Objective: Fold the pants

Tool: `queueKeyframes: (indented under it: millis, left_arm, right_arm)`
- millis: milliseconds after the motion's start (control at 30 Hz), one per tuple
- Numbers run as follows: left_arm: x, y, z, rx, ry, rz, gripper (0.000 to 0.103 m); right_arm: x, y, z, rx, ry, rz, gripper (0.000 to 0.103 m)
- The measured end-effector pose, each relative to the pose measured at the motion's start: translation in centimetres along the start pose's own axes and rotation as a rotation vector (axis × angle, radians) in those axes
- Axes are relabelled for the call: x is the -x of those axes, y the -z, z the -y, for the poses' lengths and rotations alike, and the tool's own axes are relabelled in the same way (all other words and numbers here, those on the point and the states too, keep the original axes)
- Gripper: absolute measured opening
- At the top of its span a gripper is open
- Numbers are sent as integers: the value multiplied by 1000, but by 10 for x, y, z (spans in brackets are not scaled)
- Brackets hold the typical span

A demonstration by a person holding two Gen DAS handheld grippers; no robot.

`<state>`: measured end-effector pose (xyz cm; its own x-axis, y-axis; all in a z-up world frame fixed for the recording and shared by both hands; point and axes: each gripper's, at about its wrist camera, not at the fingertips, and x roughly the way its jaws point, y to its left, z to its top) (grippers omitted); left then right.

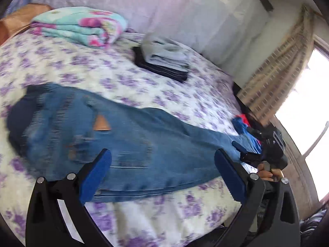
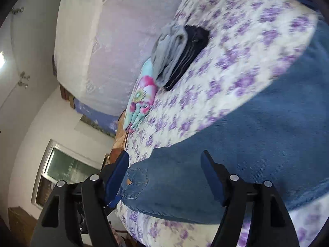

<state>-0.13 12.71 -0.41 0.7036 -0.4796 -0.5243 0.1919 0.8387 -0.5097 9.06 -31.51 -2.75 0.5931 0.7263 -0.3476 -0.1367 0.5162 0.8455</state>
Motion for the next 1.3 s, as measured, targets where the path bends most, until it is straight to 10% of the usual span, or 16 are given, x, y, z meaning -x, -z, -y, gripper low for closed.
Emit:
queueKeyframes:
  millis: [67,133,167,300,367,500,633,800,1033,1300]
  left_arm:
    - [-23,5,15,-69,-29,-49,98]
    - [-56,14,14,-109,-135,-135,98]
    - [-67,19,10,-113,-161,-158,98]
    - [-60,27,26,-174,-234,-138,98]
    - [-55,24,27,-142,-218,-126,98]
    - [-50,12,39,-80,-17,-97,98]
    - [-87,18,48,-134,-148,-172,98]
    - [-98,37,68,-268,-260,-163,98]
    - [-82,26,78,-164,-113,-91,98]
    - [-87,32,53,-85,-120,-59,98]
  right_arm:
    - [24,0,35,-80,51,48,65]
    - [46,-2,84,-224,48,114,17]
    - [53,-3,104,-315,1,115,8]
    - [104,-11,99,-263,84,254,32]
    - [129,-12,87,-213,90,314,65]
    - [137,-10,81,-168,116,321,72]
    - [136,-16,123,-253,143,341,43]
    - [161,-1,105,-216,153,344,60]
    - [167,13,114,-237,227,334,61]
    - [148,-14,117,-240,304,367,61]
